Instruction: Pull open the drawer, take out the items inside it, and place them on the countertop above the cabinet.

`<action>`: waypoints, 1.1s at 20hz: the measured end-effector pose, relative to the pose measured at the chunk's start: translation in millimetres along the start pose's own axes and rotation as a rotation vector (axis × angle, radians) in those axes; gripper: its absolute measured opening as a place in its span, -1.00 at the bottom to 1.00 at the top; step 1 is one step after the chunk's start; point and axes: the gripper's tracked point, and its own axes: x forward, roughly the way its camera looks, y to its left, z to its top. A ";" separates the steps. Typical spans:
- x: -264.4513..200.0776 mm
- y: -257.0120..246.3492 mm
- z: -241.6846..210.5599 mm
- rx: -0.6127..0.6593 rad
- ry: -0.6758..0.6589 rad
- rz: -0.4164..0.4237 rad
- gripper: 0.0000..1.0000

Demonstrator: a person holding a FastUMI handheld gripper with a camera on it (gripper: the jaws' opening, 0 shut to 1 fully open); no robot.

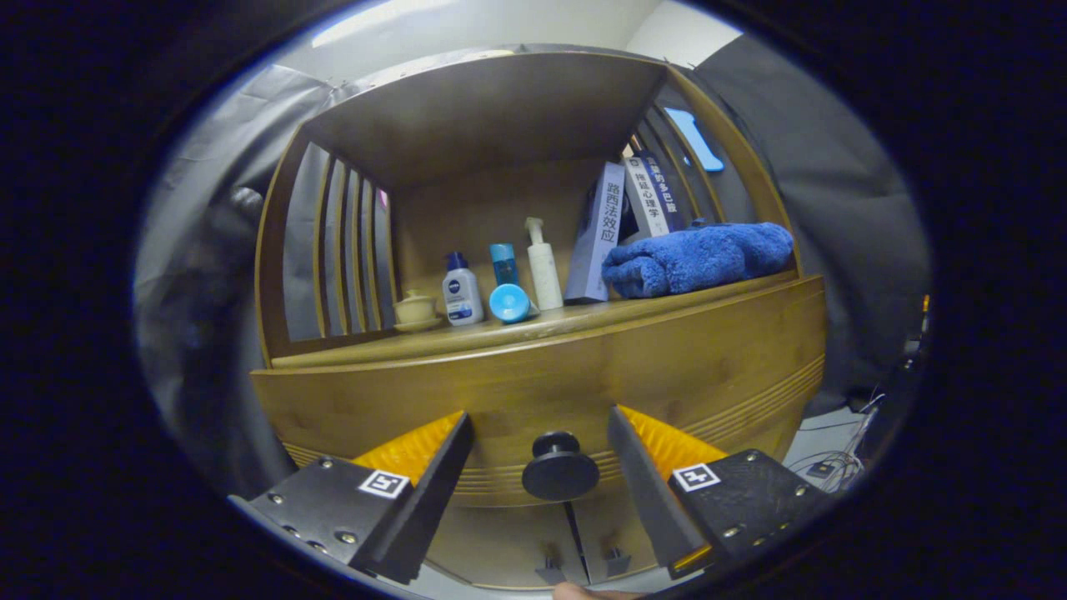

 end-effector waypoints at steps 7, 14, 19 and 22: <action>5.4 0.8 -2.5 0.009 0.016 -0.013 0.98; -8.4 -10.6 -21.8 -0.023 0.120 -0.050 0.98; -32.6 -20.9 -33.2 -0.053 0.185 -0.074 0.98; -48.9 -26.7 -31.3 -0.060 0.224 -0.096 0.98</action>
